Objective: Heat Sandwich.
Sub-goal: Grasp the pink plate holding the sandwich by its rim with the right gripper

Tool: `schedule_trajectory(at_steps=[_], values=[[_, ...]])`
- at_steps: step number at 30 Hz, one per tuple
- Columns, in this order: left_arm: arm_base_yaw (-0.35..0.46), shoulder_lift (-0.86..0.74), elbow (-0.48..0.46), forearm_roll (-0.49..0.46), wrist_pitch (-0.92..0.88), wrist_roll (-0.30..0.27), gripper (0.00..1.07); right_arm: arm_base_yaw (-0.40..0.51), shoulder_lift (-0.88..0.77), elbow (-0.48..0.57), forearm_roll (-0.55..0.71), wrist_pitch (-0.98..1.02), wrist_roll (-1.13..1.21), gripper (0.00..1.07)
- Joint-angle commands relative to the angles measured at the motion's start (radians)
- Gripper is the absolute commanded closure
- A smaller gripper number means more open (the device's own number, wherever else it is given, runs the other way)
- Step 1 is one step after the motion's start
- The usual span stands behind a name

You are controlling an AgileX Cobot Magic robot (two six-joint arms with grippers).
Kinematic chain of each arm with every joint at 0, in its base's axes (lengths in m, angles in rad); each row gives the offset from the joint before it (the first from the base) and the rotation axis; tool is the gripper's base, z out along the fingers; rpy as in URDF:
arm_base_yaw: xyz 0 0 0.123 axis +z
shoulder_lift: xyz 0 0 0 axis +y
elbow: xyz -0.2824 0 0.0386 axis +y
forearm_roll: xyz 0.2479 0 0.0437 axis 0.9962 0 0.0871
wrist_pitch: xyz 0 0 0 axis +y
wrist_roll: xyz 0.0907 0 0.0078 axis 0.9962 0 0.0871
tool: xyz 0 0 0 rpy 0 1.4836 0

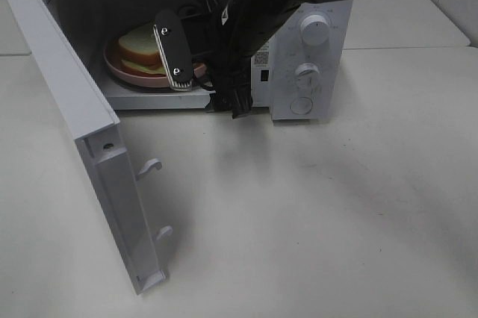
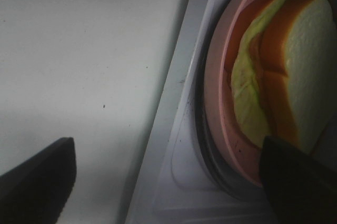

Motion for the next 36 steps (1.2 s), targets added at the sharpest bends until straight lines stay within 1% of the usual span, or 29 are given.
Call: schedule_trajectory(at_steps=[1, 3, 5, 7, 10, 14, 15, 16, 23, 36], values=[[0.002, -0.015, 0.003, -0.001, -0.011, -0.006, 0.09, 0.001, 0.032, -0.037, 0.015, -0.003, -0.011, 0.2], [0.002, -0.015, 0.003, -0.001, -0.011, -0.006, 0.09, 0.001, 0.072, -0.081, 0.044, -0.004, -0.007, 0.2], [0.002, -0.015, 0.003, -0.001, -0.011, -0.006, 0.09, 0.001, 0.086, -0.093, 0.051, -0.004, -0.007, 0.2], [0.002, -0.015, 0.003, -0.001, -0.011, -0.006, 0.09, 0.001, 0.119, -0.134, 0.058, -0.001, -0.007, 0.21], [0.002, -0.015, 0.003, -0.001, -0.011, -0.006, 0.09, 0.001, 0.14, -0.159, 0.058, 0.004, -0.007, 0.21], [0.002, -0.015, 0.003, -0.001, -0.011, -0.006, 0.09, 0.001, 0.189, -0.229, 0.061, 0.031, -0.005, 0.21], [0.002, -0.015, 0.003, -0.001, -0.011, -0.006, 0.09, 0.001, 0.189, -0.229, 0.061, 0.031, -0.005, 0.21], [0.002, -0.015, 0.003, -0.001, -0.011, -0.006, 0.09, 0.001, 0.208, -0.257, 0.061, 0.039, 0.0, 0.21], [0.002, -0.015, 0.003, -0.001, -0.011, -0.006, 0.09, -0.001, 0.262, -0.335, 0.061, 0.089, 0.04, 0.22], [0.002, -0.015, 0.003, -0.001, -0.011, -0.006, 0.09, -0.028, 0.282, -0.343, 0.062, 0.133, 0.048, 0.24]])
